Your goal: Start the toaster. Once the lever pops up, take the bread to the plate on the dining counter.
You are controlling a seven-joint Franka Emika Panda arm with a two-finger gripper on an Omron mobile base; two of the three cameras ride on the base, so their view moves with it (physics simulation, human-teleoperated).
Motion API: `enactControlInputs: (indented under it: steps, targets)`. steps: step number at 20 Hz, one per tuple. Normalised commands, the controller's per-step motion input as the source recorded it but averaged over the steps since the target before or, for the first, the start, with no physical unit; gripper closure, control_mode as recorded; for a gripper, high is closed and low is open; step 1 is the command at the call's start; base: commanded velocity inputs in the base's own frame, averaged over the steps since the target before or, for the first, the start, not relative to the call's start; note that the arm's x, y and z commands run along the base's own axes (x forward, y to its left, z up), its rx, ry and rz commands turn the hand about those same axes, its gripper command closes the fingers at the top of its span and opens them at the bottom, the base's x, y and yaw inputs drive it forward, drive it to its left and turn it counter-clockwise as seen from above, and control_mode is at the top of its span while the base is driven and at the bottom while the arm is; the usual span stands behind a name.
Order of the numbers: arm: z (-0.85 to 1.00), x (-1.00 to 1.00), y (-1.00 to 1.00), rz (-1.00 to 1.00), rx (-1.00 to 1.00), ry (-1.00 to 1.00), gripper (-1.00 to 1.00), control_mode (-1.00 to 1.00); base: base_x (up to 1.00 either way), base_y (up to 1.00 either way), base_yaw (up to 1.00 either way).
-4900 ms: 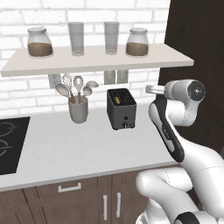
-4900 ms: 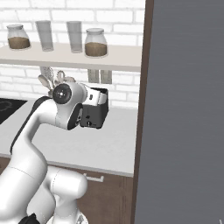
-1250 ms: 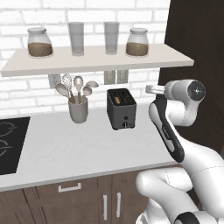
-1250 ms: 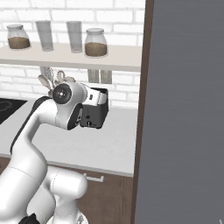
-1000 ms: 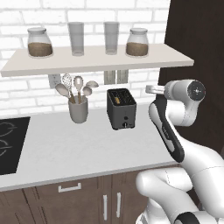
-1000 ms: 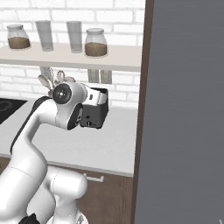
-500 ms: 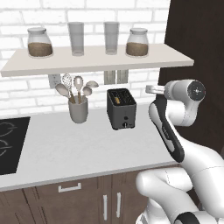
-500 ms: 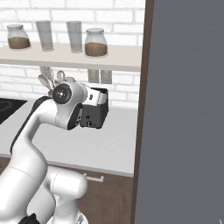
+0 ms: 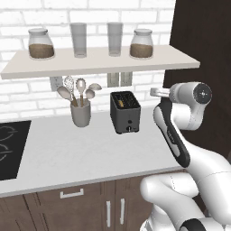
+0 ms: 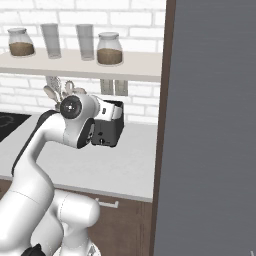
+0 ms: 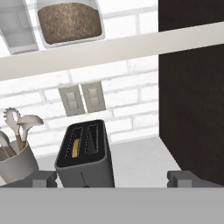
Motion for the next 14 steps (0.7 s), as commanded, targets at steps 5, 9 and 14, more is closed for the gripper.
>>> enactControlInputs:
  steps: [5,9,14]
  targets:
    - [0.0,0.0,0.0,0.0,0.0,0.0,-1.0,-1.0,0.0,0.0,0.0]
    - [0.0,0.0,0.0,0.0,0.0,0.0,-1.0,-1.0,0.0,0.0,0.0]
    - [0.0,0.0,0.0,0.0,0.0,0.0,-1.0,-1.0,0.0,0.0,0.0]
